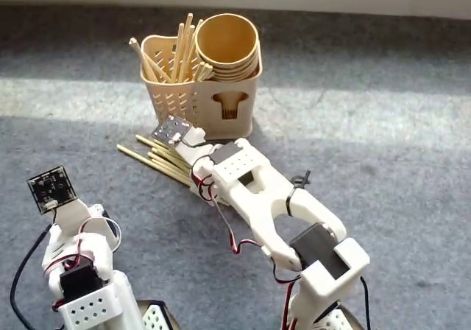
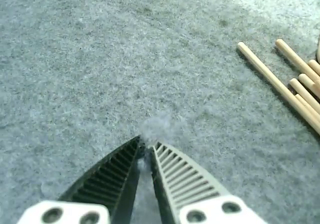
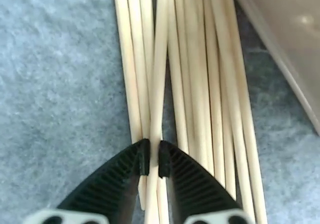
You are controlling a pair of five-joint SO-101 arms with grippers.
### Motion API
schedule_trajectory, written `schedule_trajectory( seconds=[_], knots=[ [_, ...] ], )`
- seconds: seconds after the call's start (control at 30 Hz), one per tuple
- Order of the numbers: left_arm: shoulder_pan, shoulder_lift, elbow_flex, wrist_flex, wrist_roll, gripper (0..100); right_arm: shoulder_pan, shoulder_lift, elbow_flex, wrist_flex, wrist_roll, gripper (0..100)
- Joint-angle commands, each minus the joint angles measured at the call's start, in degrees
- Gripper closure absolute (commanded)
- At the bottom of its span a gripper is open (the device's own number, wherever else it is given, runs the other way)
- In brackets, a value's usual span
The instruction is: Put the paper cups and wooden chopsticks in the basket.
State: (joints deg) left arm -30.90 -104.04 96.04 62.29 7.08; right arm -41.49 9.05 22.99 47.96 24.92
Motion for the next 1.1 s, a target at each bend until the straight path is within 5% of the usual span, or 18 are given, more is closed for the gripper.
schedule_trajectory(
  seconds=[0.0, 0.87, 1.07],
  knots=[
    [-0.9, -0.5, 1.1, 0.1, -0.5, 99, 0.5, -1.1, -1.5, 1.8, 0.5, 98.0],
    [-0.7, -0.5, 1.1, -0.1, -0.5, 99, -4.1, -34.3, 15.1, 2.1, 0.0, 99.3],
    [-0.7, -0.5, 1.1, -0.2, -0.5, 99, -4.3, -43.2, 15.7, 2.1, -9.2, 99.3]
  ],
)
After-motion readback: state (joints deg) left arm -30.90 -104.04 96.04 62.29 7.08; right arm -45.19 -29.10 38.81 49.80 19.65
